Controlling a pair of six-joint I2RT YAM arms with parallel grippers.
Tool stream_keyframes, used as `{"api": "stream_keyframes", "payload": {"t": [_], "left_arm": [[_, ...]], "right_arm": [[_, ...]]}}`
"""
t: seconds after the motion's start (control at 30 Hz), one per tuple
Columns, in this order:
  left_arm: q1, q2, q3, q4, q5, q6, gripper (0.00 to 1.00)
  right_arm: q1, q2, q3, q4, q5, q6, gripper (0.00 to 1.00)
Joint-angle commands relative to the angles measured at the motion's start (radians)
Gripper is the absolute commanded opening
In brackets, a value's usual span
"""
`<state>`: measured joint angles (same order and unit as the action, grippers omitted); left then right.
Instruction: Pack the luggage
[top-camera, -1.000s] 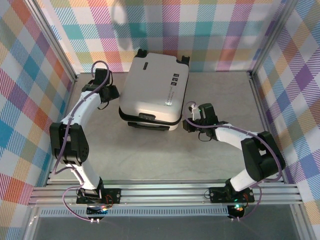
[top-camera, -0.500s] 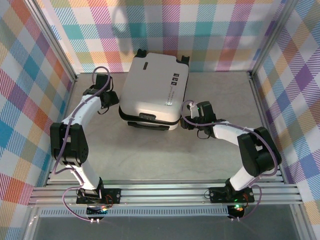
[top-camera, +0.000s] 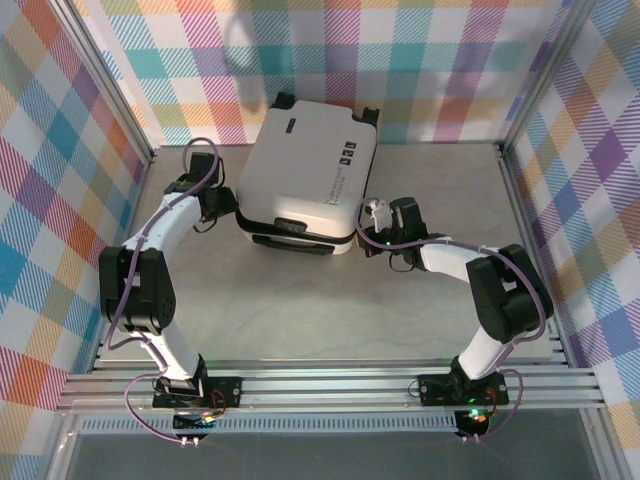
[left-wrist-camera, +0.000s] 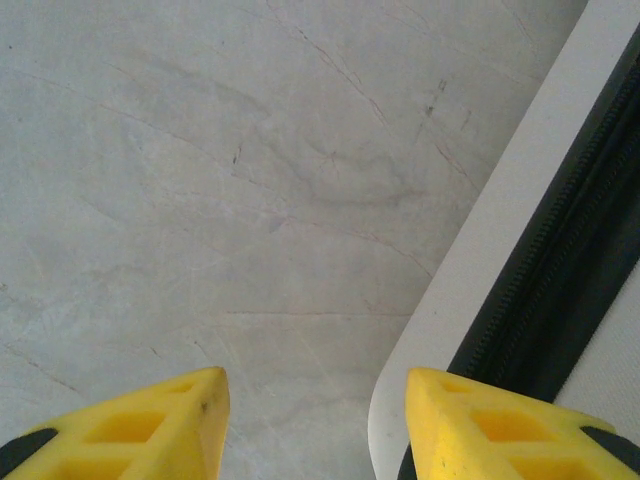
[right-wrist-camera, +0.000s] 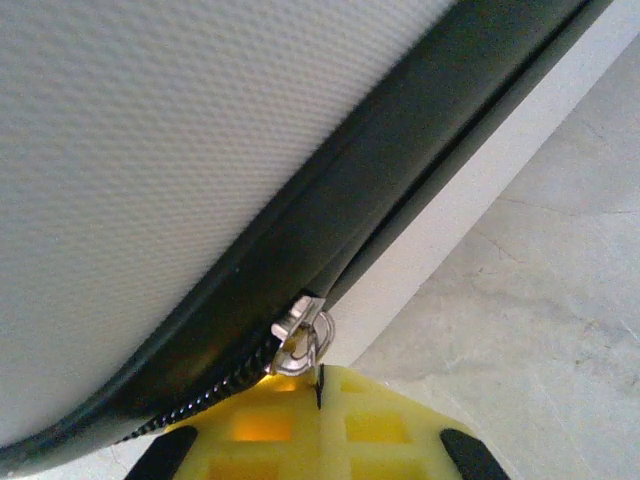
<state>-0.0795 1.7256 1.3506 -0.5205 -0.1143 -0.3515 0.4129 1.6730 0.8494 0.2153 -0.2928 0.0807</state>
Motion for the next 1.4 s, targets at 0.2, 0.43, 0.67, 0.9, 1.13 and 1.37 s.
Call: {"api": "stream_keyframes", "payload": {"t": [0.2, 0.43, 0.67, 0.9, 1.13, 1.37], "left_arm": [[0.014, -0.070, -0.109, 0.076, 0.082, -0.066, 0.50], [0.014, -0.083, -0.116, 0.077, 0.078, -0.066, 0.50], [0.014, -0.072, -0.099, 0.074, 0.079, -0.064, 0.50], [0.014, -0.074, -0.096, 0.068, 0.062, -0.054, 0.50], [0.014, -0.072, -0.086, 0.055, 0.068, -0.057, 0.50], [0.007, -0.173, -0.177, 0.070, 0.062, -0.088, 0.50]], "right_arm": [[0.021, -0.129, -0.068, 0.044, 0.006, -0.001, 0.00], [0.104, -0.226, -0.099, -0.060, 0.018, -0.045, 0.00], [0.133, -0.264, -0.119, -0.100, 0.061, -0.062, 0.00], [0.145, -0.284, -0.138, -0.081, 0.048, -0.049, 0.00], [0.056, -0.233, -0.074, -0.103, 0.130, 0.024, 0.10], [-0.002, -0.169, 0.011, -0.079, 0.022, 0.052, 0.40]]}}
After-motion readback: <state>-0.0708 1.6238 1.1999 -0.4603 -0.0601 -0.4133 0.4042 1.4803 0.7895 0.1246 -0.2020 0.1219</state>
